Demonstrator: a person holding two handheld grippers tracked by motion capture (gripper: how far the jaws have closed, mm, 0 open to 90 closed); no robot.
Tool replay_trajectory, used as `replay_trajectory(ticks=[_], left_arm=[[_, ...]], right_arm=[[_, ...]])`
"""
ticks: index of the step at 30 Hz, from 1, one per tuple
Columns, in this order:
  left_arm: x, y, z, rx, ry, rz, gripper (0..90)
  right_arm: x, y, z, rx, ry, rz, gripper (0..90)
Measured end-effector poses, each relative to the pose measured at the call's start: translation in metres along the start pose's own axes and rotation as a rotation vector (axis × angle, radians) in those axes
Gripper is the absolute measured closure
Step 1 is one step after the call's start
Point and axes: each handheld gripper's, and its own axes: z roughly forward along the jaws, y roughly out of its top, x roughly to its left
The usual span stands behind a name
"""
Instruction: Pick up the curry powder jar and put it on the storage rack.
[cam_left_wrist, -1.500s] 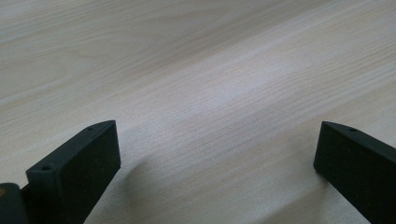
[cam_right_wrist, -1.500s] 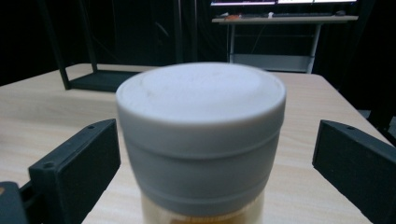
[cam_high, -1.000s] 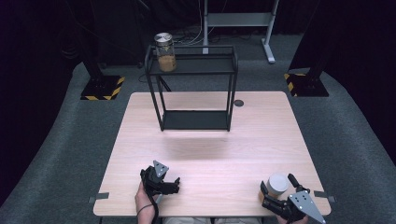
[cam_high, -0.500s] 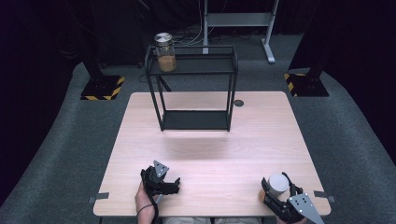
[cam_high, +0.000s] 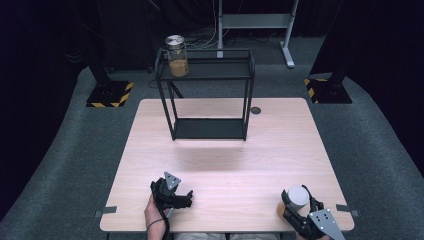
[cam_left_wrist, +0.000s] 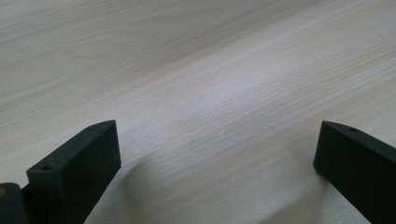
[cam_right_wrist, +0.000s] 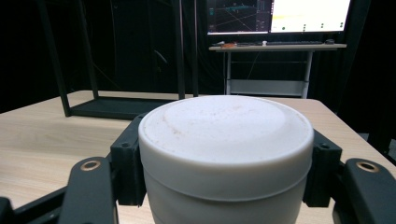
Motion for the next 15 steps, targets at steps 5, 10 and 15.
replay_trajectory(ticks=[5, 10, 15], left_arm=[[0.0002, -0.0001, 0.0002, -0.001, -0.001, -0.004, 0.0], [0.0013, 0.0005, 0.0005, 0.002, -0.003, -0.01, 0.0], [0.0015, 0.0006, 0.0006, 0.003, -0.004, -0.011, 0.0]], right_arm=[[0.0017, -0.0031, 0.0002, -0.013, -0.008, -0.001, 32.9], [-0.0015, -0.0006, -0.0001, -0.003, 0.004, 0.002, 33.0], [-0.0077, 0.0047, 0.0005, 0.016, 0.016, 0.028, 33.0]])
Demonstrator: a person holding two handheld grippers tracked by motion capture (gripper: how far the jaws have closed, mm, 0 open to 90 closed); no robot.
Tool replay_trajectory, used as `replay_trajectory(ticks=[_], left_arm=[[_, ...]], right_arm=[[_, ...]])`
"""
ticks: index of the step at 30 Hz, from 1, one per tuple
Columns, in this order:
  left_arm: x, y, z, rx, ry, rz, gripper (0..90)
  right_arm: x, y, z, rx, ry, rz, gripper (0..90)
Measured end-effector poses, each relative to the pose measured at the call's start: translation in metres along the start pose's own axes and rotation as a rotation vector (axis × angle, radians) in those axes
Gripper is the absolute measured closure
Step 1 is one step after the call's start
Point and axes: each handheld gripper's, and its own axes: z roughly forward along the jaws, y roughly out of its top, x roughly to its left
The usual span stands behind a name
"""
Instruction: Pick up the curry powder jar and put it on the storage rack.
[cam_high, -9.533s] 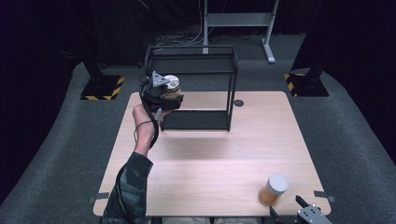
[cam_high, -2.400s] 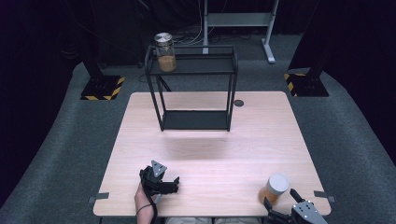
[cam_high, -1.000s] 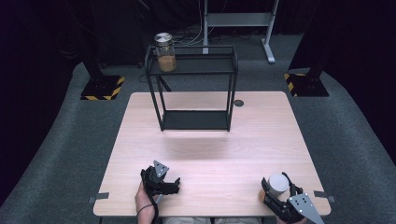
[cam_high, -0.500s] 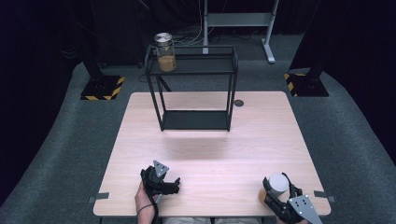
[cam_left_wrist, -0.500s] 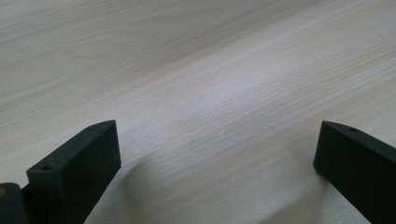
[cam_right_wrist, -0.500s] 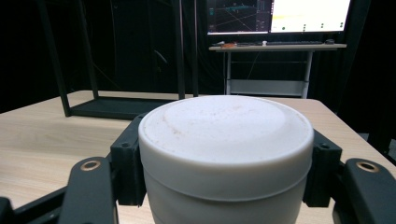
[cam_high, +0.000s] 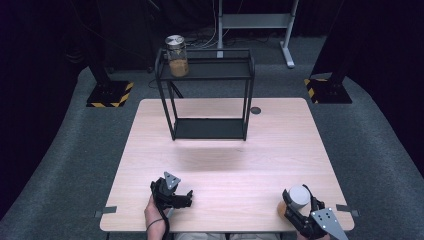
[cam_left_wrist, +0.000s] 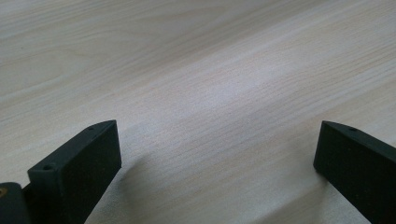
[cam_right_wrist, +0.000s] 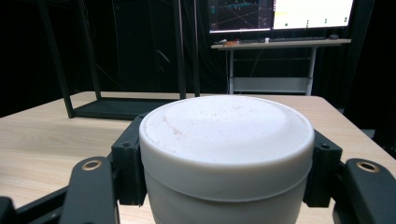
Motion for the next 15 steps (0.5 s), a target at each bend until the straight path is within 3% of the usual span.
replay_trajectory(ticks=[15], left_arm=[[0.001, 0.001, 0.0, 0.002, -0.006, -0.001, 0.0]], right_arm=[[-0.008, 0.038, 0.008, 0.033, 0.08, -0.018, 33.0]])
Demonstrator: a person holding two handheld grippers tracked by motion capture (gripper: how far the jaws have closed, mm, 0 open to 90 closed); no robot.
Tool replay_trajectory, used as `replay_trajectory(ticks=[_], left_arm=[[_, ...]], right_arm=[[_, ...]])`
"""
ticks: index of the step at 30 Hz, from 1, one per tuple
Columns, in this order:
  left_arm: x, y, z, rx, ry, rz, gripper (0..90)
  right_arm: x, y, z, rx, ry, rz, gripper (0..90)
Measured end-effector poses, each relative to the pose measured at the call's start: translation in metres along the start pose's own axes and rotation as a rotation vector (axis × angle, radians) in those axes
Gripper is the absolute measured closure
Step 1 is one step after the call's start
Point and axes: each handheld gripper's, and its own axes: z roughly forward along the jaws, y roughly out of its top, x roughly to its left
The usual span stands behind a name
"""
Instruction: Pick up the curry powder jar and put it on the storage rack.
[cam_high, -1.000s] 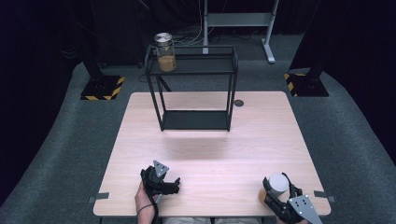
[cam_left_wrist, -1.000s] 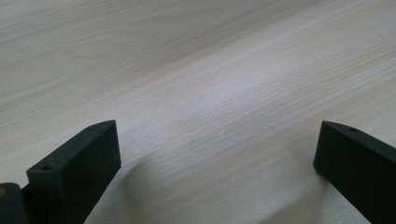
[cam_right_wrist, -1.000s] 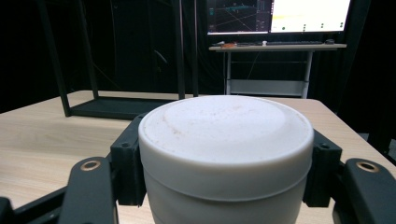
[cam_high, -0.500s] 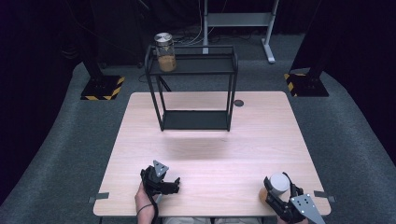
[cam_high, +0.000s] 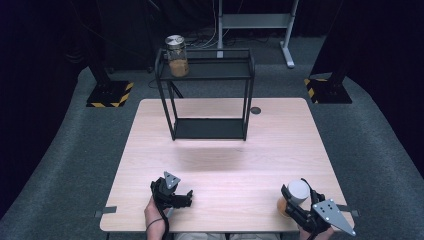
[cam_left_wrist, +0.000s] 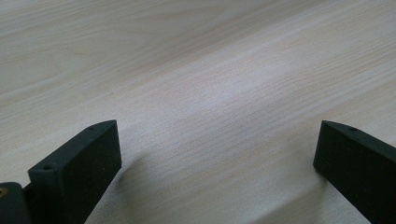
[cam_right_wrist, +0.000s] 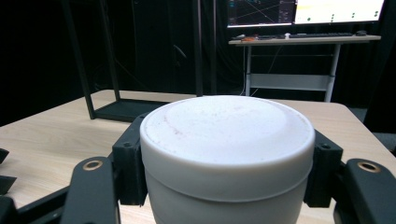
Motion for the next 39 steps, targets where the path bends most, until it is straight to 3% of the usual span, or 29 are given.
replay_trajectory(ticks=[5, 10, 39], left_arm=[[0.0, 0.0, 0.0, 0.0, -0.001, -0.001, 0.0], [0.0, 0.0, 0.0, 0.0, -0.001, 0.0, 0.1], [0.003, 0.001, 0.0, 0.005, -0.015, -0.004, 0.1]], right_arm=[[-0.001, 0.014, 0.006, 0.003, 0.022, -0.013, 33.0], [-0.009, 0.025, 0.012, 0.004, 0.063, 0.021, 33.0], [-0.022, 0.086, 0.051, 0.002, 0.146, -0.015, 32.9]])
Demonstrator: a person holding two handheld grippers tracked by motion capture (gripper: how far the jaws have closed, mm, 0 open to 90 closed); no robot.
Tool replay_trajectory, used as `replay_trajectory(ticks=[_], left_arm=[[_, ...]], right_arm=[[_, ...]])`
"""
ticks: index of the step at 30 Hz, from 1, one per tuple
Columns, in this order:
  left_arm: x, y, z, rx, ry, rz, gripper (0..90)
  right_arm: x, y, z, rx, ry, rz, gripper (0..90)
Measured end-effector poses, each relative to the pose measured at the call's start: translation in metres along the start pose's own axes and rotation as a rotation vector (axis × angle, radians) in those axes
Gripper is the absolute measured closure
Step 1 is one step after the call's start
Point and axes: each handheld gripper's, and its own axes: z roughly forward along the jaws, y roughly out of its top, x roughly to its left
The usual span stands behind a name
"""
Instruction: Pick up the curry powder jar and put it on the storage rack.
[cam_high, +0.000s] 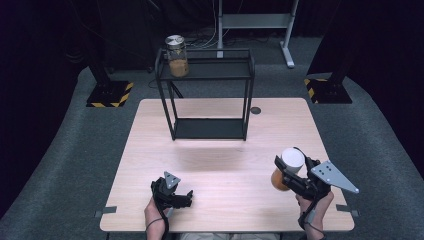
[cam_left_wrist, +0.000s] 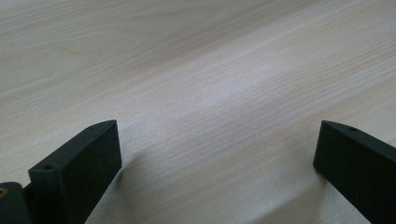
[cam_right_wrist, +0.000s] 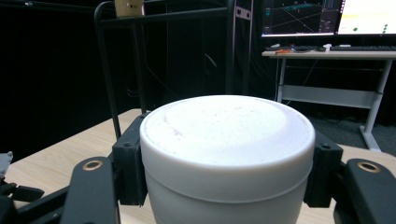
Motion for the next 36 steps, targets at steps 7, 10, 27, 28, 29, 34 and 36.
replay_trajectory(ticks=[7, 10, 27, 28, 29, 34, 36], left_arm=[[0.001, 0.0, 0.0, 0.002, -0.004, -0.004, 0.1], [0.001, 0.0, 0.0, 0.003, -0.004, -0.004, 0.1], [0.002, 0.001, 0.0, 0.004, -0.008, -0.004, 0.1], [0.002, 0.001, 0.0, 0.005, -0.008, -0.003, 0.1], [0.002, 0.001, 0.0, 0.004, -0.008, -0.004, 0.2], [0.002, 0.001, 0.0, 0.004, -0.008, -0.004, 0.1], [0.002, 0.001, 0.0, 0.003, -0.008, -0.003, 0.1]], right_arm=[[-0.004, 0.014, 0.009, -0.014, 0.017, -0.01, 32.9], [-0.005, 0.02, 0.013, -0.019, 0.021, -0.018, 32.9], [-0.01, 0.056, 0.046, -0.023, 0.046, -0.056, 32.9], [-0.01, 0.058, 0.049, -0.021, 0.046, -0.062, 32.9], [-0.011, 0.06, 0.051, -0.019, 0.047, -0.063, 32.9], [-0.015, 0.066, 0.064, -0.013, 0.049, -0.051, 32.9], [-0.018, 0.069, 0.068, -0.011, 0.055, -0.036, 32.9]])
